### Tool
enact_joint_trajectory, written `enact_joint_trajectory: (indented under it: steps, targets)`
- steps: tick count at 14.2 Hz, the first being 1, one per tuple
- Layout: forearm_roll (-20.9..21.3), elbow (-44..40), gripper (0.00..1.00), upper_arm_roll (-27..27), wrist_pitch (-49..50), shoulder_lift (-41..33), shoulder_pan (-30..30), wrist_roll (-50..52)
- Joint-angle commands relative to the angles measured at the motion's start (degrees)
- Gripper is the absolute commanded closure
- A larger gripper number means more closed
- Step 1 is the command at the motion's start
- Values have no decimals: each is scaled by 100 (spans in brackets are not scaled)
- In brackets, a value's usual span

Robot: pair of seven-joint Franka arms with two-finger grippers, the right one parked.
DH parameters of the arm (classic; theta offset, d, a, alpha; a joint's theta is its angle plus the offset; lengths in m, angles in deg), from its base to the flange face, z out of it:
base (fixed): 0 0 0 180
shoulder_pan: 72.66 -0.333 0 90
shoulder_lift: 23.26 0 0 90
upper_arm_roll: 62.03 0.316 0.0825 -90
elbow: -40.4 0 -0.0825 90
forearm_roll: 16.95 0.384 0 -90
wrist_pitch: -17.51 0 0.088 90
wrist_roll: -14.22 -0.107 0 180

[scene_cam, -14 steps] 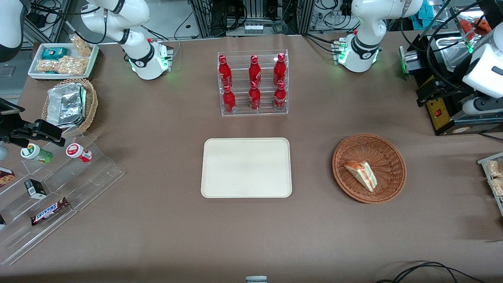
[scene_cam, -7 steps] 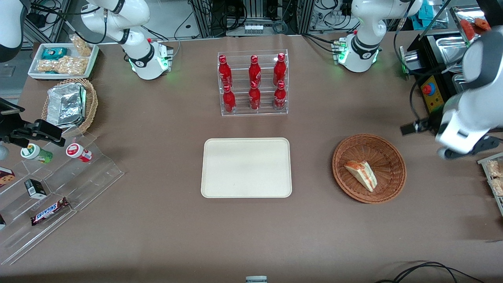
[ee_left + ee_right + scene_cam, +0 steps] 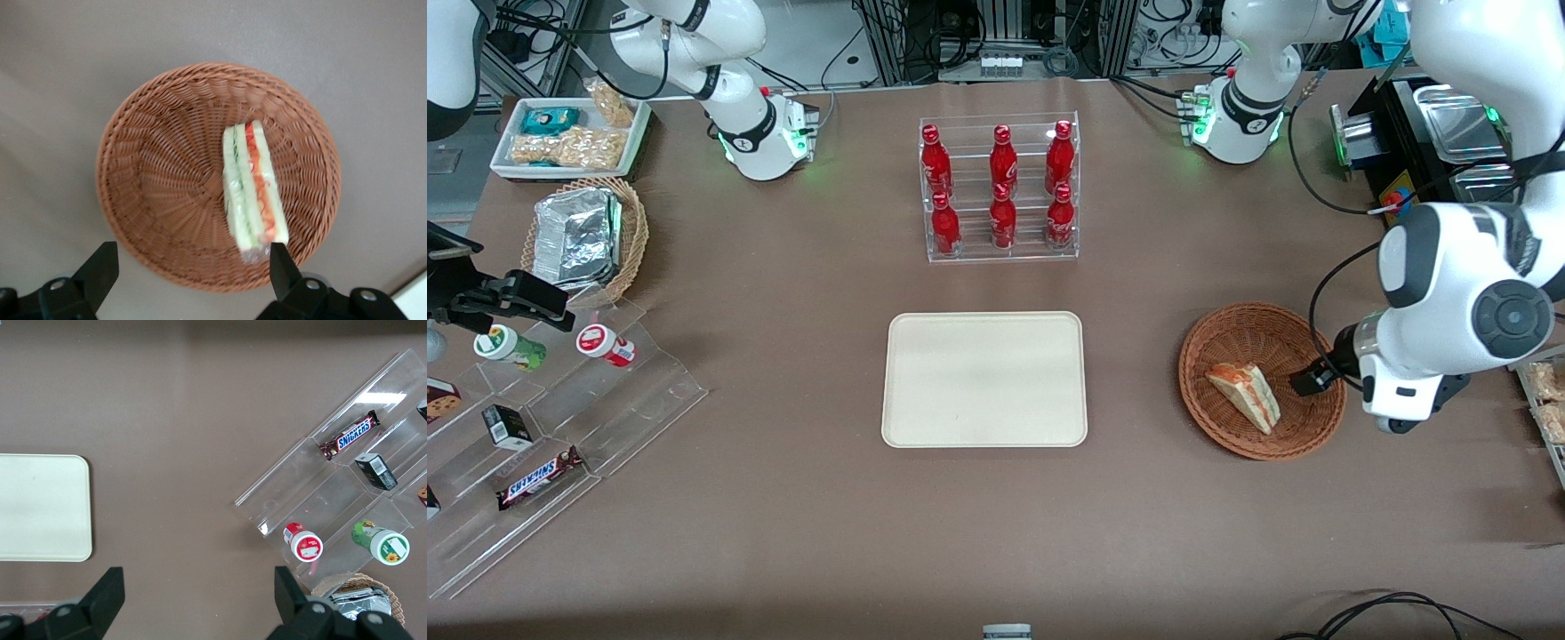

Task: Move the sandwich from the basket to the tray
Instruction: 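Move the left gripper down over the sandwich in the wicker basket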

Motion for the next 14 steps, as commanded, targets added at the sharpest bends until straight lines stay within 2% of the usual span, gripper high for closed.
enact_joint_trajectory:
  steps: [1,11,14]
  targets:
    - [34,208,0,6,-649,216,179,626]
    - [113,297,0,6,-1291,788,330,1137]
    - [113,568,0,6,-1591,824,347,1146]
